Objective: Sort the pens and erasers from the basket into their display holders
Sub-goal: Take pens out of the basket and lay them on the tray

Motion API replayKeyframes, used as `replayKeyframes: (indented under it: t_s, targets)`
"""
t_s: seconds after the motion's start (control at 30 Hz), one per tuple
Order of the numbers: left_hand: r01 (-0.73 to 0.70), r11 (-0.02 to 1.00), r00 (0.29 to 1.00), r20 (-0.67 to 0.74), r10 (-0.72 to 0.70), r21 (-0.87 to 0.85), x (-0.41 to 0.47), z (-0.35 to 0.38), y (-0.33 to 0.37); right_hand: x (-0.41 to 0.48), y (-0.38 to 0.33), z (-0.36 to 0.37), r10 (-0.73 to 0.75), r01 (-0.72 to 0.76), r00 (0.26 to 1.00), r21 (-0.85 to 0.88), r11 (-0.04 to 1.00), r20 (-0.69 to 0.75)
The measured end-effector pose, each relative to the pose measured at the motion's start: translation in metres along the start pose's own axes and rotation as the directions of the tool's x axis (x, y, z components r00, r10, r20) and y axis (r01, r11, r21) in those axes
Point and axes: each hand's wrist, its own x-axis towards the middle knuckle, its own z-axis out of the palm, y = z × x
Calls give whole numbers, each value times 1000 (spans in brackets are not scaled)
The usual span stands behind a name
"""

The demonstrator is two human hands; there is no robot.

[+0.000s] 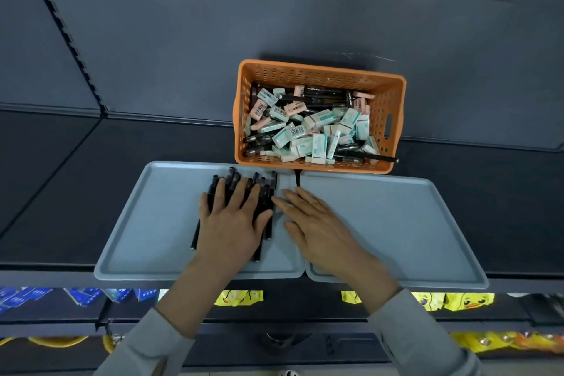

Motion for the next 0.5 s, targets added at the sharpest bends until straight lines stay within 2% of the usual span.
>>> replayKeyframes:
  t_s: [0.27,0.43,0.5]
  targets:
    - [12,997,999,53,-8,-79,7,-1,17,-6,22,-13,3,-3,1000,-2,1000,-6]
    - [-174,980,971,145,188,-101,-12,-13,-15,-5,15,-4,-53,52,996,-17,998,-65]
    - [-203,972,967,131,218,-118,-18,-8,-19,-6,10,-2,-65,68,988,17,998,-140]
